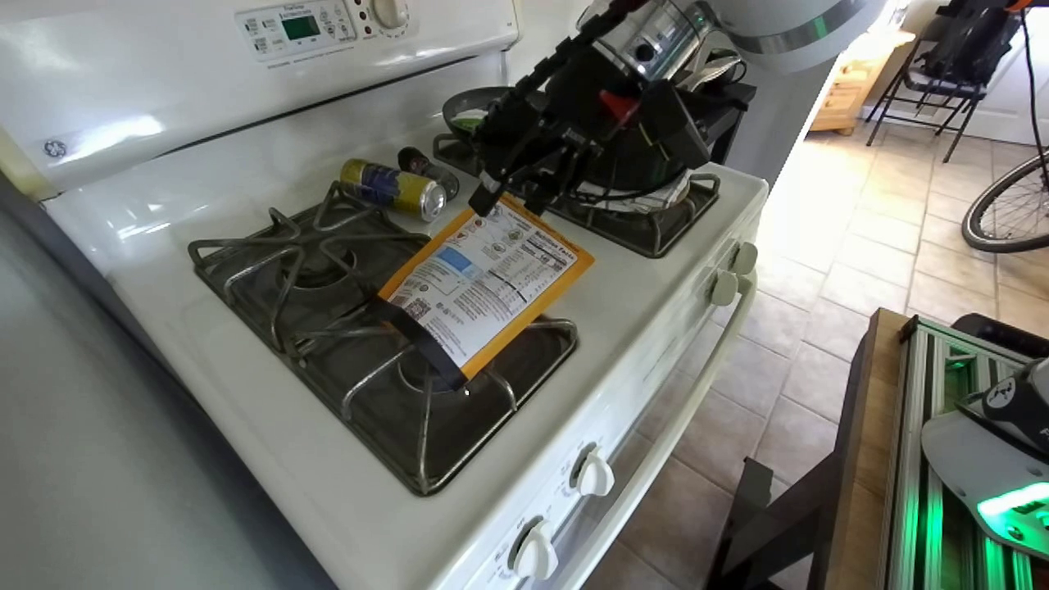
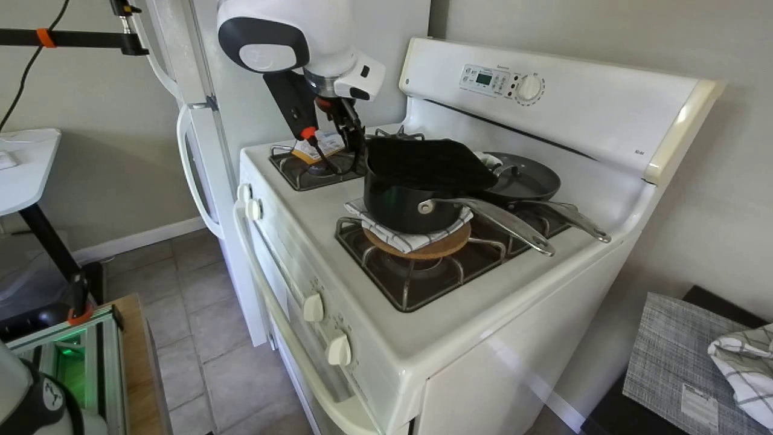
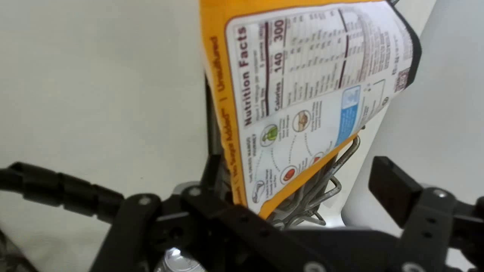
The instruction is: Move the yellow packet to the right
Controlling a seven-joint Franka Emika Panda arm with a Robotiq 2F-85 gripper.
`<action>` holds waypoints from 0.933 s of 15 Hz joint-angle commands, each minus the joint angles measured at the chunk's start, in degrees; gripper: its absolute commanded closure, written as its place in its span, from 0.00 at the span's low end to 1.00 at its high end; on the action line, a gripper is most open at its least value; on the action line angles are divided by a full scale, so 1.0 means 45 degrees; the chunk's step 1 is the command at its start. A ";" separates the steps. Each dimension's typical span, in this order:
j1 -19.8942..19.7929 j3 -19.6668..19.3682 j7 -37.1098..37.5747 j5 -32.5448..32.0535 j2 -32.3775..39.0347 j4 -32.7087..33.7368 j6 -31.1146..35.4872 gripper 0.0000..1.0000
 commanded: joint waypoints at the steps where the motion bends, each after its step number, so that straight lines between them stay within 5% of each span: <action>1: -0.0174 0.0105 0.0221 0.0267 0.0059 -0.0033 -0.0437 0.00; 7: -0.0424 0.0075 0.0804 0.0043 0.0297 -0.0065 -0.0289 0.00; 14: -0.0790 -0.0082 -0.2408 0.3633 0.1538 0.0950 -0.3962 0.00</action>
